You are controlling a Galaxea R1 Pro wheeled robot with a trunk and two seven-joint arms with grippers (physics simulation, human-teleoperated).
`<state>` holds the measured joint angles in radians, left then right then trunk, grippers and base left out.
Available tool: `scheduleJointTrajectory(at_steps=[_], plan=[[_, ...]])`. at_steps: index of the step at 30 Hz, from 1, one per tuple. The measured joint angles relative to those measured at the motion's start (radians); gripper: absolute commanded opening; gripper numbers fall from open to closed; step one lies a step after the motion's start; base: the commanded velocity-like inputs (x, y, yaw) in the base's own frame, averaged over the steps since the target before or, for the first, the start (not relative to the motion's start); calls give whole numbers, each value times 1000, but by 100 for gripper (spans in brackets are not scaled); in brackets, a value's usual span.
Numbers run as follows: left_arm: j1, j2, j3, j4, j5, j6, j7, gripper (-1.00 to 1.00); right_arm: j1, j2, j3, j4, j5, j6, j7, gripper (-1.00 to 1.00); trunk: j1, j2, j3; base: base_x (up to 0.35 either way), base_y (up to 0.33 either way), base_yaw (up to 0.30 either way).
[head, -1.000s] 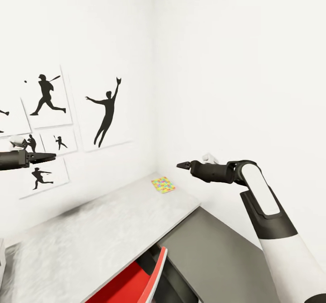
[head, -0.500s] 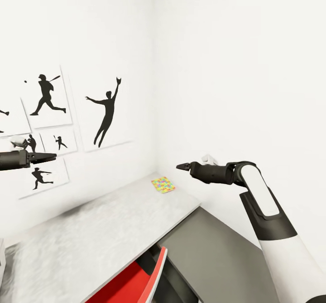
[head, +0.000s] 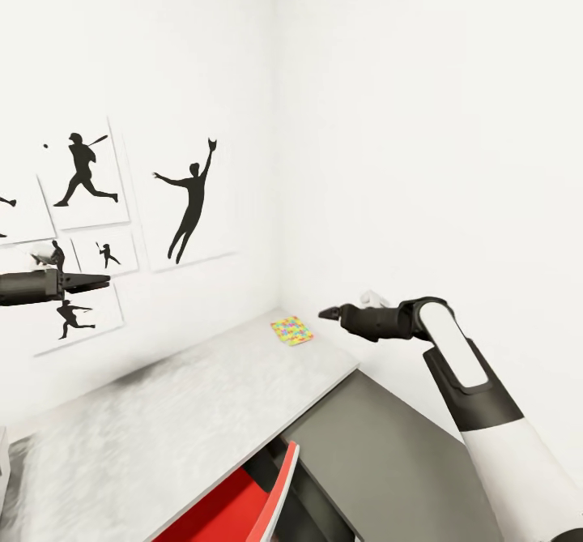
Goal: Put all the toys in the child's room - the three board games (two on the bed and one on the table), the two jigsaw puzzles on the table, and the tennis ball on the table - inside the toy box on the table in the child's room.
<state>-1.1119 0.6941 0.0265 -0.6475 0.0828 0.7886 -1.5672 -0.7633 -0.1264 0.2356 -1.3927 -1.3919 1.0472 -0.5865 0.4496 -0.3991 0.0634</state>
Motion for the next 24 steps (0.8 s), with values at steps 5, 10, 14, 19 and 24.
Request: scheduleJointTrajectory(at_steps=[5, 10, 14, 19, 24], plan=[[0, -1, 0, 0, 0, 0, 0, 100, -1, -2, 3, 14, 27, 0, 37, 100, 0, 0, 0, 0, 0, 0], [0, -1, 0, 0, 0, 0, 0, 100, -1, -3, 3, 30, 40, 0, 112, 100, 0, 0, 0, 0, 0, 0], [0, -1, 0, 0, 0, 0, 0, 100, -1, -3, 4, 34, 63, 0, 146, 100, 0, 0, 0, 0, 0, 0], [0, -1, 0, 0, 0, 0, 0, 100, 11, -3, 4, 53, 112, 0, 200, 100, 0, 0, 0, 0, 0, 0], [0, -1, 0, 0, 0, 0, 0, 100, 41, -3, 2, 112, 177, -12, 294, 100, 0, 0, 0, 0, 0, 0]])
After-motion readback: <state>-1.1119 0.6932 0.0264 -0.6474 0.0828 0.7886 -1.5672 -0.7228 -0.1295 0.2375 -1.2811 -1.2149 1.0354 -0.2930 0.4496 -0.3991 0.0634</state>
